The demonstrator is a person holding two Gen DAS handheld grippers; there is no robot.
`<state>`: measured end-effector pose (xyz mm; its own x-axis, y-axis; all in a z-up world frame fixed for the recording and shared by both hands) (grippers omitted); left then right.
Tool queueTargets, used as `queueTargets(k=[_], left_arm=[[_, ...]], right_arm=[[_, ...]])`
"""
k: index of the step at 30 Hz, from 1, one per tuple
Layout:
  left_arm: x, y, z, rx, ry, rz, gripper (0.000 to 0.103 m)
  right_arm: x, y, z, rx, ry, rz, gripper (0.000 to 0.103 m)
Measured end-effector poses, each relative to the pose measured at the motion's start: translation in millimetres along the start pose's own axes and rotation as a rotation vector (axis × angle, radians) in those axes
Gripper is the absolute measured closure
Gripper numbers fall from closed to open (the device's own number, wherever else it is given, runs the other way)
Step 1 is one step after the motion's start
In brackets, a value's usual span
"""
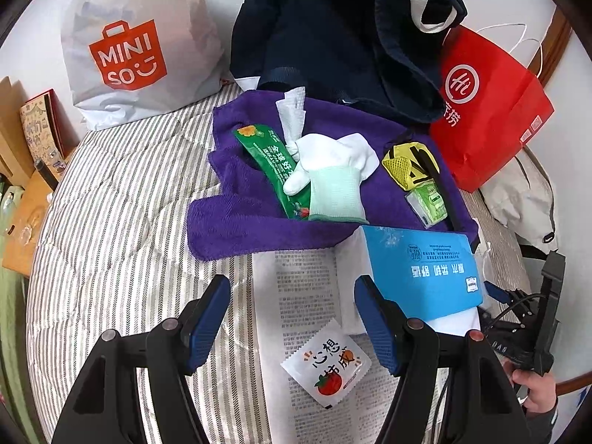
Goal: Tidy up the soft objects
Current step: 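Reach to the clear plastic bag with the right tool and grasp it, then grasp the white tomato-print packet with the left tool while the right tool holds the bag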
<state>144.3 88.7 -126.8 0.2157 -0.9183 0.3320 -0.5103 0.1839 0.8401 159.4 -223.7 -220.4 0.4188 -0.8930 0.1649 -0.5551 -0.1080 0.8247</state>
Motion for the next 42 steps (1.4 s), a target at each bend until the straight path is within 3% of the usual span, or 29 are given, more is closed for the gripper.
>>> queueTargets(k=[2,4,5,19,31,33,38,40,42], left_arm=[[0,0,1,0.000,0.002,0.003,0.035],[0,0,4,0.001,-0.002,0.009,0.035],[1,1,6,0.001,-0.007,0.012,0.035],[10,-11,61,-0.052,-0.127,0.058,0.035],[30,-46,95,-0.047,-0.319,-0.056,0.034],[30,-50,98,-0.041,-0.343,-0.081,0.028],[27,-50,97,-0.013,-0.311,-0.079,0.026],[25,-50,99,-0.002,-0.310,-0.082,0.027],[23,-47,100,0.025,-0.297,-0.083,0.043]], right_arm=[[8,4,2,0.003,-0.021,0.002,0.070],[16,7,4,-0.006,-0.036,-0.014,0.092],[19,8,6,-0.007,-0.047,-0.029,0.094],[18,54,16,0.068,-0.078,-0.084,0.095],[12,79,30,0.102,-0.087,-0.108,0.095],[13,79,33,0.098,-0.089,-0.110,0.095],[15,76,36,0.088,-0.098,-0.119,0.095],[14,74,36,0.084,-0.100,-0.123,0.095],[13,72,37,0.081,-0.098,-0.124,0.095]])
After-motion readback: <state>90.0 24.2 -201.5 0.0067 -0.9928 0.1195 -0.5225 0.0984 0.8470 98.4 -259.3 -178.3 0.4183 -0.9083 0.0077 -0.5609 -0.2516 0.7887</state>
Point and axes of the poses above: each gripper's, at about its wrist camera, not at the fingertips, and y roughly against the way its jaws point, x to its right, z to its underside, the point moved 3 cm from there along -y, roughly the way its jaws point, and after that the axes turned 15 degrees about y, right-handed, at the moved point
